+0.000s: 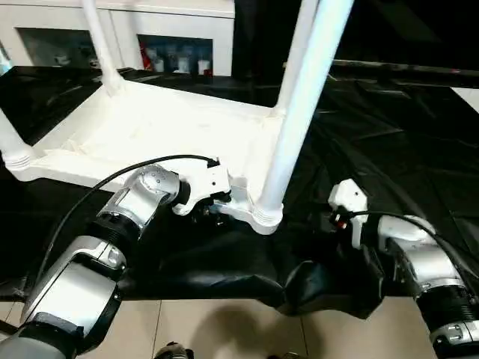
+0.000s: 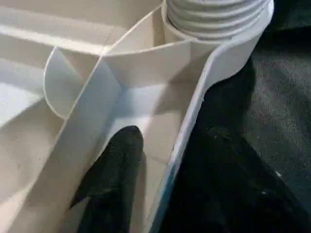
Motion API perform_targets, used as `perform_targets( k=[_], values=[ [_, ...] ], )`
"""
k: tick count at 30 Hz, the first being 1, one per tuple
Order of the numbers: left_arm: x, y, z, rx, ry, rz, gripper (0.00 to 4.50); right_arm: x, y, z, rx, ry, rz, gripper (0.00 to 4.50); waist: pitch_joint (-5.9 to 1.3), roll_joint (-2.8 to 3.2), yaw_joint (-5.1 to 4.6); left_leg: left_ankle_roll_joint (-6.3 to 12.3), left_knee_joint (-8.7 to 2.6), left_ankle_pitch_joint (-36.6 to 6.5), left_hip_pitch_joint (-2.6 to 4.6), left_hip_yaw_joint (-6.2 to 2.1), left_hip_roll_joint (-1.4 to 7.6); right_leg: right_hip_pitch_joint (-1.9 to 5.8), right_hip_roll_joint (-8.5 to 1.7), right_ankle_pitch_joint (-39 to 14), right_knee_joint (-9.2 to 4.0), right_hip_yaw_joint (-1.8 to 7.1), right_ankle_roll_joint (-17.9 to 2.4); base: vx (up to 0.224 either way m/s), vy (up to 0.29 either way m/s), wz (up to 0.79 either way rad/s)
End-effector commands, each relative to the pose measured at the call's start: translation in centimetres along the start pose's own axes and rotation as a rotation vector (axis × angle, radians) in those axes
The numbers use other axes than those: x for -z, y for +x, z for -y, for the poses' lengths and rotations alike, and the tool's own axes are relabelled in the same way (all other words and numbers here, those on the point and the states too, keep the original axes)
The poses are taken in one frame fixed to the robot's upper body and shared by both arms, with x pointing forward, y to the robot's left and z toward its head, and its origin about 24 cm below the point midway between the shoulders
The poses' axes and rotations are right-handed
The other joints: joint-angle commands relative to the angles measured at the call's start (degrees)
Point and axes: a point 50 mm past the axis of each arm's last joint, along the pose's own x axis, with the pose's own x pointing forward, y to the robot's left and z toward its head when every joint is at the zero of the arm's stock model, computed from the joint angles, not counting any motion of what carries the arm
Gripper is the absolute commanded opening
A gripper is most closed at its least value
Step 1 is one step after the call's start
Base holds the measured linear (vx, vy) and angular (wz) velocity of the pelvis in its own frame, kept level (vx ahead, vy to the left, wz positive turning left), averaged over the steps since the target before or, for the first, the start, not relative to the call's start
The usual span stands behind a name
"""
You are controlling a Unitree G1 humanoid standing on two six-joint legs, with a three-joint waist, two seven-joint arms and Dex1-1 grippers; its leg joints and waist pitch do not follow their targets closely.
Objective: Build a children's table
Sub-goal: Rotate table base
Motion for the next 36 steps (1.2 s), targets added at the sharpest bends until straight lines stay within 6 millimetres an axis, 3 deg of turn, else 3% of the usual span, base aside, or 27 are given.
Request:
perform_targets(
  k=[1,9,13,16,19,21,24,27,29,32,33,36],
  values=[
    [-0.6,-0.1,-0.4,0.018,0.012,-0.014,2.04,-0.3,-0.3,0.0,-0.011,-0.018,-0.012,3.23,-4.91,0.29,0.1,0.97,-3.94,-17.44,1.63,-0.73,1.18,2.61,-2.62,-12.76,-4.17,1.47,-13.56,0.0,0.0,0.0],
    [-0.2,0.3,-0.1,0.05,-0.038,-0.076,1.42,-0.2,-0.4,-0.1,-0.011,-0.023,-0.028,3.23,-4.84,0.51,0.06,0.56,-4.06,-17.94,1.72,-0.82,1.23,2.62,-2.66,-13.22,-4.25,1.49,-13.4,0.0,0.0,0.0],
    [0.1,0.9,0.5,0.096,-0.127,-0.096,1.08,0.0,-0.8,0.1,0.031,-0.025,-0.046,3.23,-4.8,0.57,-0.03,0.6,-4.05,-17.41,1.78,-0.75,1.18,2.68,-2.65,-12.72,-4.32,1.49,-13.92,0.0,0.0,0.0],
    [0.2,1.9,0.8,0.02,-0.25,-0.072,0.86,0.1,-1.0,0.5,0.104,-0.012,-0.046,3.23,-4.83,0.66,-0.19,1.23,-3.88,-16.74,1.65,-0.66,1.05,2.79,-2.65,-12.39,-4.39,1.47,-14.33,0.0,0.0,0.0],
    [0.2,2.4,0.7,-0.062,-0.306,-0.048,0.75,0.1,-1.1,0.9,0.156,-0.001,-0.043,3.23,-4.65,0.62,-0.31,1.5,-3.9,-18.38,1.63,-0.72,0.85,2.75,-2.65,-17.26,-4.98,1.3,-12.78,0.0,0.0,0.0],
    [0.3,2.7,0.7,-0.104,-0.319,-0.022,0.67,-0.1,-1.0,1.1,0.188,0.006,-0.03,3.23,-4.69,0.6,-0.71,1.11,-3.94,-19.5,1.58,-0.92,0.7,2.77,-2.69,-22.0,-5.55,1.11,-10.62,0.0,0.0,0.0],
    [0.1,2.8,1.3,-0.101,-0.256,0.057,0.65,-0.2,-0.7,1.0,0.204,-0.001,-0.022,3.23,-4.7,0.41,-1.7,1.38,-4.12,-20.22,1.19,-1.15,0.58,2.81,-2.5,-24.3,-5.9,0.82,-9.08,0.0,0.0,0.0],
    [0.1,2.6,2.1,-0.054,-0.23,0.074,0.48,-0.3,-0.4,0.7,0.198,0.025,-0.012,3.23,-4.83,0.28,-2.37,1.76,-4.14,-20.08,1.15,-1.14,0.86,2.6,-2.48,-23.45,-5.68,0.94,-9.51,0.0,0.0,0.0],
    [0.0,2.6,2.2,-0.049,-0.234,0.078,0.44,-0.4,-0.4,0.7,0.198,0.022,-0.012,3.23,-4.82,0.55,-2.42,1.91,-4.06,-20.26,1.39,-1.04,0.86,2.32,-2.42,-22.82,-5.66,1.02,-10.02,0.0,0.0,0.0],
    [0.2,2.8,2.5,-0.058,-0.315,0.093,0.27,-0.5,-0.1,0.7,0.191,0.029,-0.013,3.23,-4.75,0.2,-2.55,2.02,-4.11,-19.68,1.34,-0.92,0.99,2.3,-2.4,-21.13,-5.36,1.06,-10.85,0.0,0.0,0.0],
    [0.2,2.9,2.6,-0.066,-0.315,0.097,0.21,-0.6,0.0,0.7,0.193,0.032,-0.012,3.23,-4.7,0.35,-2.54,2.08,-4.11,-19.59,1.34,-0.91,0.95,2.28,-2.45,-21.54,-5.47,1.07,-10.74,0.0,0.0,0.0],
    [-0.3,2.9,2.2,-0.169,-0.218,0.15,0.14,-0.7,0.2,0.8,0.215,0.039,-0.002,3.23,-4.72,-0.14,-2.6,2.23,-4.06,-19.34,1.15,-0.92,0.87,2.36,-2.58,-22.98,-5.62,1.08,-9.43,0.0,0.0,0.0]
  ],
)
